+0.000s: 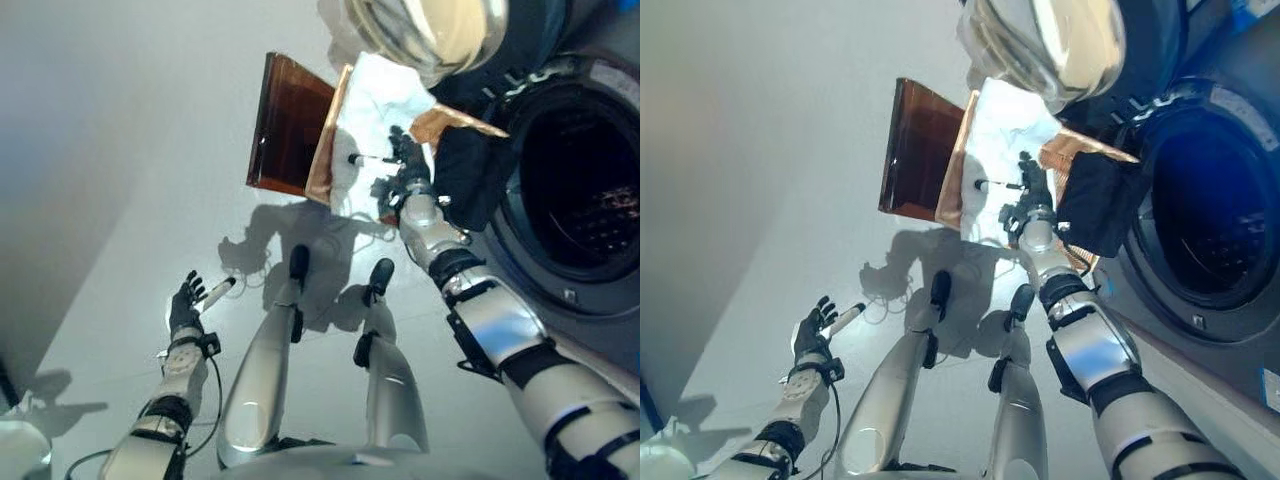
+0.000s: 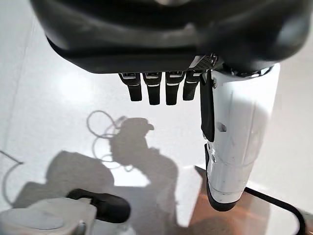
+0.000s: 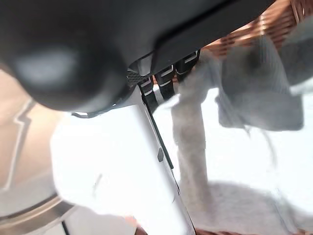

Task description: Pick up the clothes and place them into the washing machine

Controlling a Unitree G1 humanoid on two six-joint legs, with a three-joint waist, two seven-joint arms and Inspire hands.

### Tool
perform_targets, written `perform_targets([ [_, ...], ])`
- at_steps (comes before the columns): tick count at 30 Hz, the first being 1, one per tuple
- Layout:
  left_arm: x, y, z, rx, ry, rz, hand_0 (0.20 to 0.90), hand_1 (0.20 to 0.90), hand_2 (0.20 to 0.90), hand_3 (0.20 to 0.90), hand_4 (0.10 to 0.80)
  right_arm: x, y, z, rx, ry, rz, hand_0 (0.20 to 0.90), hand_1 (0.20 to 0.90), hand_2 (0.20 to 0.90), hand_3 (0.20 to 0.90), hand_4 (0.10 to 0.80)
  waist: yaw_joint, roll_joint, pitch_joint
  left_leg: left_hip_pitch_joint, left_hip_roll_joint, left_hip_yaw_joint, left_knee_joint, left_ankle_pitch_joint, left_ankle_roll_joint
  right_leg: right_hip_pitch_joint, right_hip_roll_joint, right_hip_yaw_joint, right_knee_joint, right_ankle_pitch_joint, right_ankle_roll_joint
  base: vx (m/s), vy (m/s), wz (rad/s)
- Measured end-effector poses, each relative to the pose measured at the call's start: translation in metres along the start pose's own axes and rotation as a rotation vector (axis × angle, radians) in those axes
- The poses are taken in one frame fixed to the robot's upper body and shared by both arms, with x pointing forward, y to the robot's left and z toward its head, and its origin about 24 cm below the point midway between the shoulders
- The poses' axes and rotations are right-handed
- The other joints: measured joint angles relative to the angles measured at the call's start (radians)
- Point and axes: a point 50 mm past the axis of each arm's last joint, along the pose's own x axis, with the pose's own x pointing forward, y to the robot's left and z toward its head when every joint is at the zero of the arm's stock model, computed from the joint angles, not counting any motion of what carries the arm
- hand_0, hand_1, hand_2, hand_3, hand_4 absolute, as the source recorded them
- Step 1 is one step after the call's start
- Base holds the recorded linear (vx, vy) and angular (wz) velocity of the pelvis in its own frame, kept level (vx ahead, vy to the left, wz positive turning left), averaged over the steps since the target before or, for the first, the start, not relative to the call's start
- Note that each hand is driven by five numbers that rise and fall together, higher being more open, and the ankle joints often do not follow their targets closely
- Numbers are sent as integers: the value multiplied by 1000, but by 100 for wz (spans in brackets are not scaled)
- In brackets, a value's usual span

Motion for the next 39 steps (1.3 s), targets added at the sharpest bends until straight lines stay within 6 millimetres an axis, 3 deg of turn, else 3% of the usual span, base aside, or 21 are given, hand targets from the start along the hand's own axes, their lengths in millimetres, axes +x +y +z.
perform_targets([
  [7, 4, -7, 25, -65, -95, -33, 900, 900, 900, 900, 800, 12, -21, 28, 28, -43, -91, 900, 900, 900, 900, 800, 8, 18, 26, -43, 0, -34, -24, 26, -17, -37, 5, -27, 0, -3, -4, -26, -12, 14],
  [13, 5, -10, 31, -67, -125, -53, 900, 900, 900, 900, 800, 19, -46, 41, 47, -29, -179, 900, 900, 900, 900, 800, 30, 30, 33, -48, 2, -67, -80, 63, -45, -53, 5, -54, -1, -10, -12, -11, 2, 14],
  [16, 4, -13, 31, -59, -123, -65, 900, 900, 900, 900, 800, 21, -51, 53, 36, -47, -194, 900, 900, 900, 900, 800, 31, 34, 35, -61, 1, -70, -94, 74, -47, -73, 7, -54, -1, -9, -13, 0, 0, 0],
  [21, 5, -14, 34, -62, -135, -69, 900, 900, 900, 900, 800, 23, -49, 67, -122, -55, -192, 900, 900, 900, 900, 800, 36, 39, 35, -57, 12, -82, -109, 85, -50, -73, 16, -63, -1, -11, -15, -6, 1, 1],
  [23, 6, -16, 36, -64, -140, -72, 900, 900, 900, 900, 800, 23, -49, 71, -186, -62, -196, 749, 749, 749, 749, 692, 42, 42, 33, -57, 16, -84, -114, 91, -53, -73, 20, -70, -1, -13, -18, -12, 4, 5],
  [24, 6, -16, 37, -66, -144, -75, 900, 900, 900, 900, 800, 24, -49, 74, -242, -64, -209, 510, 510, 510, 510, 522, 46, 48, 32, -55, 17, -89, -122, 97, -59, -73, 23, -75, -1, -14, -20, -9, 3, 7],
  [26, 6, -16, 38, -67, -145, -74, 900, 900, 900, 900, 800, 24, -49, 79, -306, -77, -209, 398, 398, 398, 398, 441, 53, 55, 31, -55, 18, -93, -124, 100, -64, -73, 27, -78, -1, -14, -21, -7, 7, 4],
  [27, 6, -16, 37, -67, -144, -73, 900, 900, 900, 900, 800, 24, -47, 83, -369, -89, -205, 200, 200, 200, 200, 300, 54, 60, 31, -55, 20, -97, -125, 102, -67, -72, 30, -79, -1, -14, -22, 0, 0, 0],
  [34, 6, -16, 37, -67, -143, -67, 900, 900, 900, 900, 800, 23, -38, 92, -564, -160, -203, 200, 200, 200, 200, 300, 56, 73, 27, -50, 21, -107, -139, 116, -86, -72, 33, -83, -1, -12, -33, -1, 4, 1],
  [39, 6, -17, 37, -66, -142, -68, 900, 900, 900, 900, 800, 23, -37, 92, -629, -169, -203, 200, 200, 200, 200, 300, 77, 76, 25, -44, 21, -106, -139, 120, -81, -70, 33, -82, -1, -7, -39, 0, 0, 0],
])
